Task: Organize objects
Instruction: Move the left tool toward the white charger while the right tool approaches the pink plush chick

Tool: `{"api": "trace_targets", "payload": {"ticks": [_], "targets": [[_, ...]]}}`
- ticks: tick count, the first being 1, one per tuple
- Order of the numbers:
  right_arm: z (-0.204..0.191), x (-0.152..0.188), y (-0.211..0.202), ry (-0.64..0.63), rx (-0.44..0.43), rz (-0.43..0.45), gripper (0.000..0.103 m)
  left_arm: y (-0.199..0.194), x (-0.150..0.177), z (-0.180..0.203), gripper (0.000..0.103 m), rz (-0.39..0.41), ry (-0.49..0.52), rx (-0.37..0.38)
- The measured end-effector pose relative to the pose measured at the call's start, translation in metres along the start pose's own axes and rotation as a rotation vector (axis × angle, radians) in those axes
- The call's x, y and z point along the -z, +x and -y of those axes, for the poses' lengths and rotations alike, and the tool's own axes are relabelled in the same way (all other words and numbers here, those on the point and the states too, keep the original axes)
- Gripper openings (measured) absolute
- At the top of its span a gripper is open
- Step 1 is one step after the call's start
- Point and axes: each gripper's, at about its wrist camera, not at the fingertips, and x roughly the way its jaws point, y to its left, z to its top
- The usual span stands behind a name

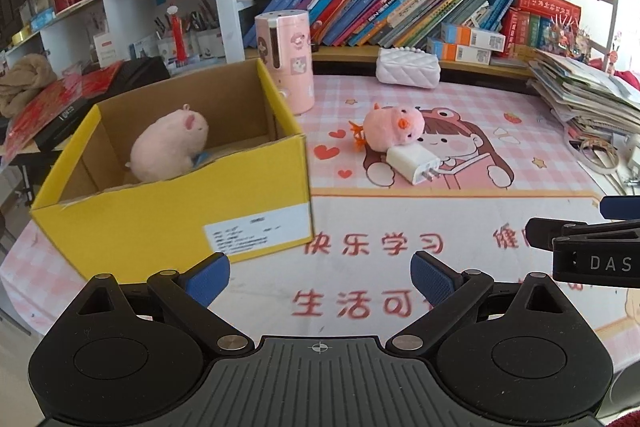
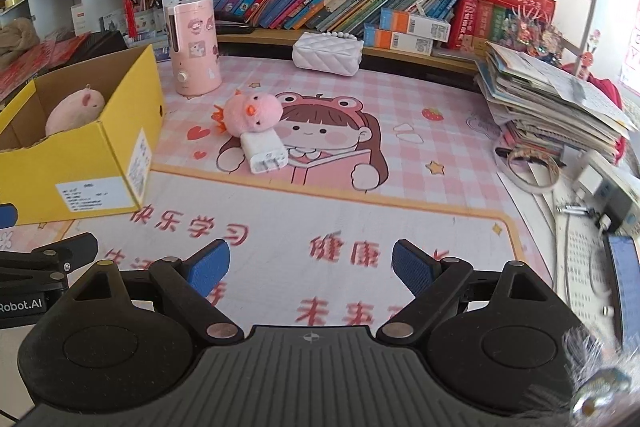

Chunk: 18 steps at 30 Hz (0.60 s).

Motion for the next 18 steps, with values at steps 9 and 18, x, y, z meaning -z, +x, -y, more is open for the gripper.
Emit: {"api": "trace_targets", "payload": {"ticks": [9,18], "targets": [[0.031,-0.015,0.029,-0.029,-0.047,-0.025,0.088,0.02,-0.009,0.03,0.099,-0.022,-0.022,-0.024],[0.051,-0.025,0.049,-0.038,-0.08,-0.035,0.088,0.031,-0.018,0.049,0.098,-0.017,-0.031,-0.032]]}}
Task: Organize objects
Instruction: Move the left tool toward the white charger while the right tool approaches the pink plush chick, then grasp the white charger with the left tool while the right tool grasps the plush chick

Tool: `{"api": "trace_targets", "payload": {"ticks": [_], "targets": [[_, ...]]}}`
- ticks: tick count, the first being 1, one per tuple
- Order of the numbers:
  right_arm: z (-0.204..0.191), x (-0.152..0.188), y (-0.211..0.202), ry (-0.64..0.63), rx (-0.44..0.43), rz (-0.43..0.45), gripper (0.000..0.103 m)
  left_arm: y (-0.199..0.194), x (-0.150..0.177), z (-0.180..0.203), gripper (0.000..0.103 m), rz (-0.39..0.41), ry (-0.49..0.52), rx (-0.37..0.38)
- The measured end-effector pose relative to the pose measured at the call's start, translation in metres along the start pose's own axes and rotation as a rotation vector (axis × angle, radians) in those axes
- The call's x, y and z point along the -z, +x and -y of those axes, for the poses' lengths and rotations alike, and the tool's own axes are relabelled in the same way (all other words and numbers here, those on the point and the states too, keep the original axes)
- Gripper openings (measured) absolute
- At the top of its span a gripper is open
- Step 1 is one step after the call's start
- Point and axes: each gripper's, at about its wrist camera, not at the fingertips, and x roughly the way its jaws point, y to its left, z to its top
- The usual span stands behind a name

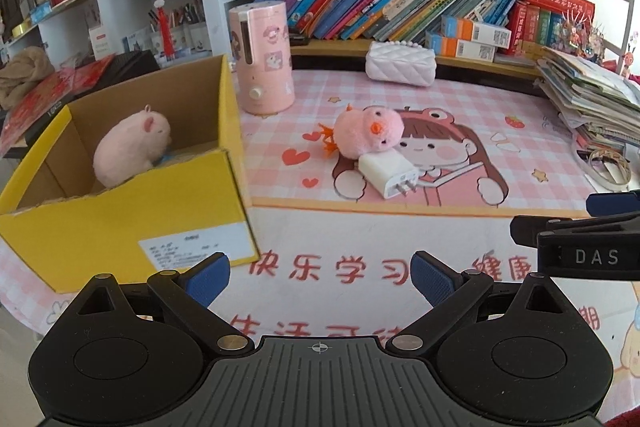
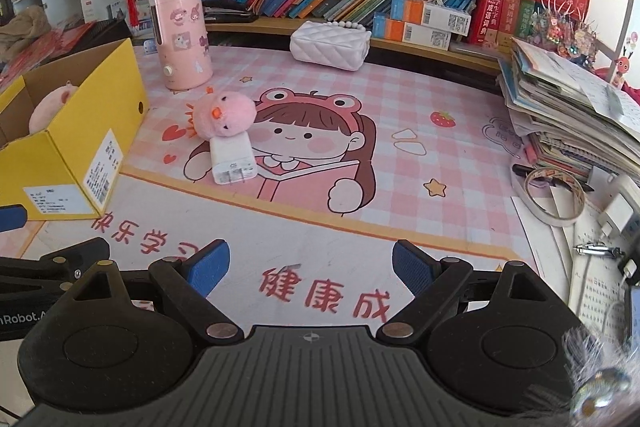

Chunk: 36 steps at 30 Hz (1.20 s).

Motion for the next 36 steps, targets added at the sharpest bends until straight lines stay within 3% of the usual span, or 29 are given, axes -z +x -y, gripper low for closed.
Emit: {"api": "trace_targets", "payload": {"ticks": [8,16,28,36], "targets": [[0.018,-0.017,0.011,0.019,-0.01,0.033,0.088,0.008,-0.016,0.018,0.096,0.041,0.034,-0.009],[0.024,-0.043,0.025,0.005,-0.031,0.081,0.087,0.03,-0.03,0.035,0.071,0.033,0.059,0.006],[0.028,-0.083,0.057,0.003,-0.059,0.104,0.086,0.102,-0.058,0.058,0.071,-0.006,0.036,0.001],[0.029,-0.098,0.076,-0.022,-0.057,0.096,0.086,0.155,-0.055,0.071,0.074,-0.069,0.052,-0.006]]}}
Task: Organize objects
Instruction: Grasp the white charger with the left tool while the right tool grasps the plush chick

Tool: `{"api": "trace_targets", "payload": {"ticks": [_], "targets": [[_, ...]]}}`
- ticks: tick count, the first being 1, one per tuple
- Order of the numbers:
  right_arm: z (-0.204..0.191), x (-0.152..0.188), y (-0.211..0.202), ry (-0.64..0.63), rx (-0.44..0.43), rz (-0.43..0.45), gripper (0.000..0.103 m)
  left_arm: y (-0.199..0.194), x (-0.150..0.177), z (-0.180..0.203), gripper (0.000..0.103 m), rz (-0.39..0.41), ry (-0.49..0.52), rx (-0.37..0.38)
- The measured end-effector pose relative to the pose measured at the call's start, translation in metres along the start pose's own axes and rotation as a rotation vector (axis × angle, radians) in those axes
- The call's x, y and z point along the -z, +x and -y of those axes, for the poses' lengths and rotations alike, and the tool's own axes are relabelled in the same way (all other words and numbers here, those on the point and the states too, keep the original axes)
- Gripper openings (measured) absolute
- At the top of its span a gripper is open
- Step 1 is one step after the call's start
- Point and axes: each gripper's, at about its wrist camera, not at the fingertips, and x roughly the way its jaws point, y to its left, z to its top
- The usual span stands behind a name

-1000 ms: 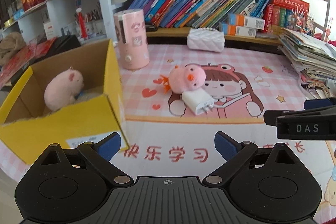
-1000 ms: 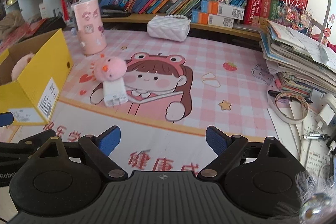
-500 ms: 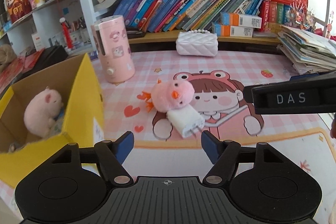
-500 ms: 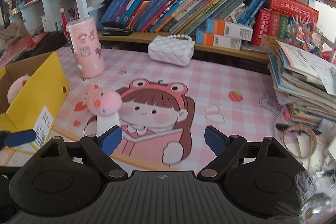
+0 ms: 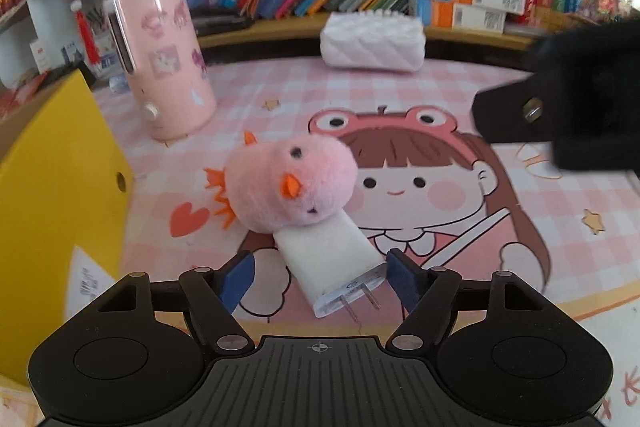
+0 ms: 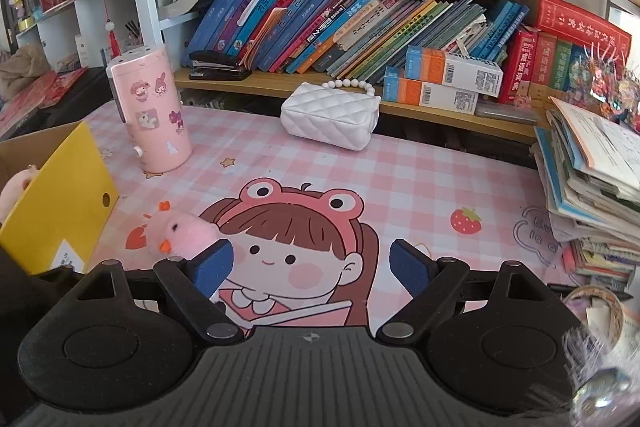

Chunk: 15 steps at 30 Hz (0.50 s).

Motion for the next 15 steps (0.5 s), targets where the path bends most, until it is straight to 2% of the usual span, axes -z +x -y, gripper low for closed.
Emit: {"api": "trace_targets", "payload": {"ticks": [2,4,5,7,9,15], "targets": [[0.0,-0.001,0.003,-0.003,0.001,-0.001,0.085,0.004,0.0,-0.001,0.073,0.007,-0.029,0.003],[0.001,-0.002,0.006,-0.005,-0.002,-0.006,0.085,0.005,0.0,-0.001,0.066,0.013,-0.044,0.014],[0.001,-0.002,0.007,-0.003,-0.006,-0.011,0.085,0.005,0.0,-0.001,0.058,0.017,-0.05,0.033],[0.0,-0.002,0.01,-0.002,-0.012,-0.016,0.085,0.004,-0.001,-0.001,0.054,0.018,-0.042,0.041],[-0.001,-0.002,0.011,-0.007,-0.014,-0.016,0.085,0.001,0.001,-0.003,0.045,0.015,-0.037,0.047],[-0.007,-0.004,0.014,-0.015,-0.051,-0.011,0.085,-0.034,0.016,-0.026,0.042,0.005,-0.035,0.063]]}}
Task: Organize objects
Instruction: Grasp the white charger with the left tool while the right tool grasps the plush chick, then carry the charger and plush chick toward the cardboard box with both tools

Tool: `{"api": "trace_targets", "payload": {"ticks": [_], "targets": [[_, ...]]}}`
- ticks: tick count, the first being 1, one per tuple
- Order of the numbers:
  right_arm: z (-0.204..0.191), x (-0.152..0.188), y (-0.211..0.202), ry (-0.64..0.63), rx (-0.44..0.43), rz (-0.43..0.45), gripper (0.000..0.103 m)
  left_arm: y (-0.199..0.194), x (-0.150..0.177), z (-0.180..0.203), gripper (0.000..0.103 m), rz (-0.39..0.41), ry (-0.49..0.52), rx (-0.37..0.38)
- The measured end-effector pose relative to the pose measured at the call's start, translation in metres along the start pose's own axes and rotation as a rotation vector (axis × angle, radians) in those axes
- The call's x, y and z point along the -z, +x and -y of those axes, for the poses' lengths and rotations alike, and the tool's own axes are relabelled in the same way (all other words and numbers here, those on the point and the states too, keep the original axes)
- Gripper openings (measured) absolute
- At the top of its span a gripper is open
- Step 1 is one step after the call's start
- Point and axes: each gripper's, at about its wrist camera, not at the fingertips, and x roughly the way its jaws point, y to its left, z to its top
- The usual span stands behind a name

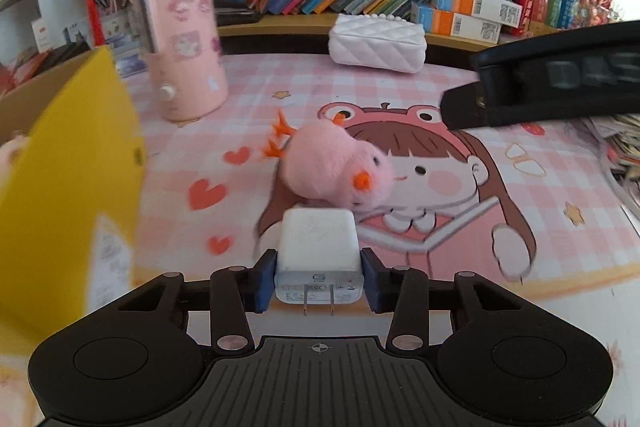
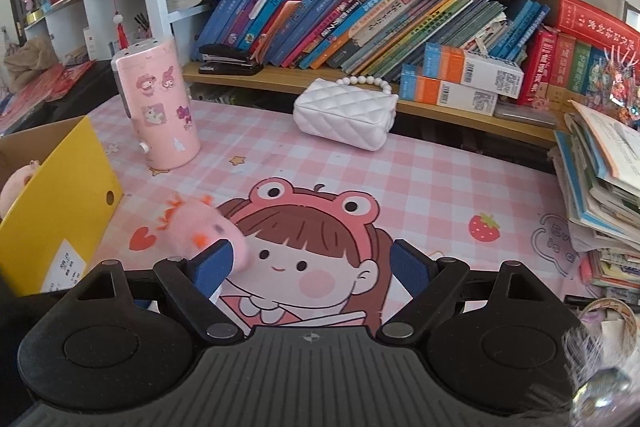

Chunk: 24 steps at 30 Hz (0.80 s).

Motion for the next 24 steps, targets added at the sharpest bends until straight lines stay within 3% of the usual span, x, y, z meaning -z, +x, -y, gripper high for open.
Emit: {"api": "trace_targets", "payload": {"ticks": [12,18,21,22,24], "targets": [[-0.049,0.002,0.048,-0.195,-0.144,-0.055,0.086,-0.065,0.039,-0.034,0.042,-0.016,-0.048,-0.004],[-0.078,0.008,0.083,-0.341,-0.143,-0.09,0.085,-0.082,0.043,-0.046,0.042,-0.005,-0.082,-0.023],[-0.083,0.011,0.097,-0.376,-0.131,-0.12,0.073,-0.087,0.043,-0.048,0.042,0.002,-0.09,-0.021],[-0.084,0.013,0.1,-0.382,-0.129,-0.135,0.062,-0.089,0.043,-0.049,0.042,0.005,-0.09,-0.019],[-0.083,0.013,0.102,-0.366,-0.138,-0.137,0.058,-0.092,0.042,-0.049,0.042,0.011,-0.09,-0.016]]}}
